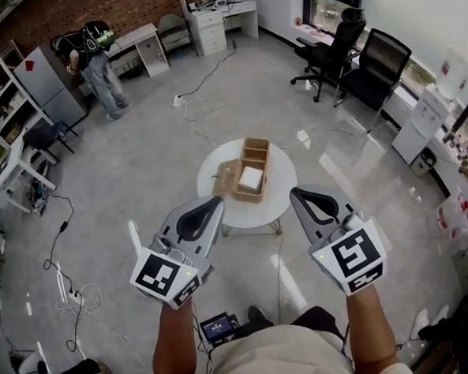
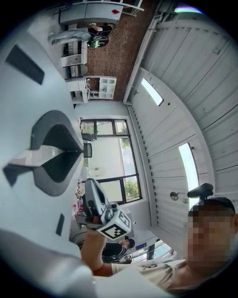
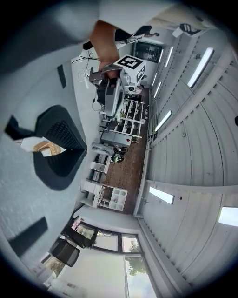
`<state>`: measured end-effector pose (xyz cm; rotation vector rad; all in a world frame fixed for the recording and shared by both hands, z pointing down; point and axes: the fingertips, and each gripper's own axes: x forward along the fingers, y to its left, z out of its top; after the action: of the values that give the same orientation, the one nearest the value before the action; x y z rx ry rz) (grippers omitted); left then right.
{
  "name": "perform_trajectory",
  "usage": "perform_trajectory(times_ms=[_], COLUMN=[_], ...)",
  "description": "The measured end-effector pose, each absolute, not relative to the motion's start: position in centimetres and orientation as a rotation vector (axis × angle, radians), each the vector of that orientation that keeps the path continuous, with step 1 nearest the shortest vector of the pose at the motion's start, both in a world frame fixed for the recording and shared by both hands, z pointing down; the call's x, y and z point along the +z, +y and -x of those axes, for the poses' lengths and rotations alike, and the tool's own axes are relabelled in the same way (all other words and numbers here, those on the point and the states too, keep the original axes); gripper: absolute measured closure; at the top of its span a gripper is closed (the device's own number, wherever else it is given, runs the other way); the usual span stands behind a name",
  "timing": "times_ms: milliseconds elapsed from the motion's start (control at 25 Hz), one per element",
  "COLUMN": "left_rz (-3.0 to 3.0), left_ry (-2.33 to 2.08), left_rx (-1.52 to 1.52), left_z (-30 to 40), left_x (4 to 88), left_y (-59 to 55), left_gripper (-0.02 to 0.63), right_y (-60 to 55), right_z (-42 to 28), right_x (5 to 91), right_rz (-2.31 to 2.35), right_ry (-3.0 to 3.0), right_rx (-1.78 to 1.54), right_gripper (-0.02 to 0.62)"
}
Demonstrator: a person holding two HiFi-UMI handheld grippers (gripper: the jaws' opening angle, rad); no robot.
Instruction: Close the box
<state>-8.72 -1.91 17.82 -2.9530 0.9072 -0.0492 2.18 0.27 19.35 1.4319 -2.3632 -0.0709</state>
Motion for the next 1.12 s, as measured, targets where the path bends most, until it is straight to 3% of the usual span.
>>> perform_trajectory(times_ms=[520, 1120], left_rz=[2.913, 2.988], left_ry=[1.152, 1.513], left_rx=[-0.07, -0.082], left_z=[9.5, 11.5], left_x=[20.7, 32.8], left_y=[-10.4, -22.1], left_gripper=[0.594, 0.594], right_y=[-9.5, -23.4], right_z=[-2.6, -2.2], right_x=[20.9, 29.0], right_rz=[-1.261, -1.07], right_ry=[-2.433, -2.49], right_rx=[-0.116, -0.013], right_gripper=[0.601, 0.6])
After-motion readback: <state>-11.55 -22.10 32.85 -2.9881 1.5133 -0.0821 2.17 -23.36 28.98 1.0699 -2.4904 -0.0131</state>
